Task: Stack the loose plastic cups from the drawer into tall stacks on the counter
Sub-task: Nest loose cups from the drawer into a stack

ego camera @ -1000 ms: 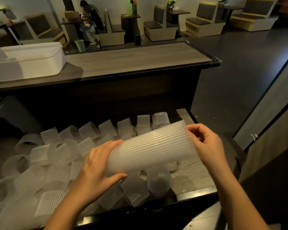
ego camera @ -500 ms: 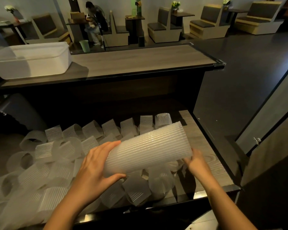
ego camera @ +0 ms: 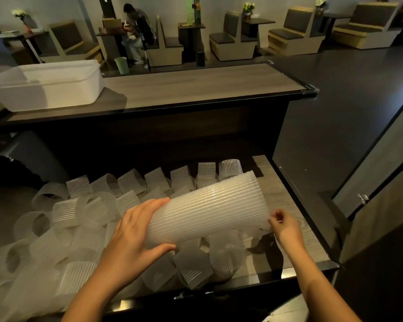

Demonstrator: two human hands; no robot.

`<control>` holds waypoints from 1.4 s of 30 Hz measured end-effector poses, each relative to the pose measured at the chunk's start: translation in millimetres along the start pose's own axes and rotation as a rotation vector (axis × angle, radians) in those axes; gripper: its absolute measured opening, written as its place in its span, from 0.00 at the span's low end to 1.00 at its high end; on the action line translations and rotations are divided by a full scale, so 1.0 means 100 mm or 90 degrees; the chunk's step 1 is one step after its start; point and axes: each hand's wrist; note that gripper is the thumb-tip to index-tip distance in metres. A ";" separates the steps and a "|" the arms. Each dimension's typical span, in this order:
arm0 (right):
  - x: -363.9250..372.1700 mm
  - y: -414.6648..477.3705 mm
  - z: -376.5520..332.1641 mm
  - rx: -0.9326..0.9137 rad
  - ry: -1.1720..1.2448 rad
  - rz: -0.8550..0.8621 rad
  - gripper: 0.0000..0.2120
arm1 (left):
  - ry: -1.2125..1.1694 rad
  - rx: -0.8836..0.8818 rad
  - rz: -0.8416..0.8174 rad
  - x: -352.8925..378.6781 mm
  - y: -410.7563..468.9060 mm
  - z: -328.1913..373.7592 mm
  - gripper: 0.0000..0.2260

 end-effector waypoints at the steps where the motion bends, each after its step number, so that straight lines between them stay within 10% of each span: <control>1: -0.08 -0.03 -0.05 -0.018 0.050 0.009 0.03 | 0.000 0.002 0.000 0.00 0.01 0.00 0.35; 11: -0.71 -0.43 -0.78 -0.136 0.557 -0.123 0.10 | 0.000 0.015 0.003 0.01 0.05 0.01 0.35; 32: -0.50 -0.62 -0.87 -0.246 0.183 -0.191 0.09 | -0.003 -0.006 -0.026 -0.04 0.06 0.04 0.35; 38: -0.34 -0.73 -0.90 -0.170 0.377 -0.173 0.11 | -0.060 -0.024 -0.031 -0.08 0.08 0.12 0.35; 42: -0.01 -0.84 -0.83 -0.189 0.194 -0.353 0.04 | -0.116 -0.017 -0.020 -0.14 0.16 0.21 0.34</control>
Point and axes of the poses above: each hand's wrist, its own y-axis towards the middle knuckle, its own x-axis out of the palm, z = x × y, and after that the axes turned 1 degree about y, right-handed
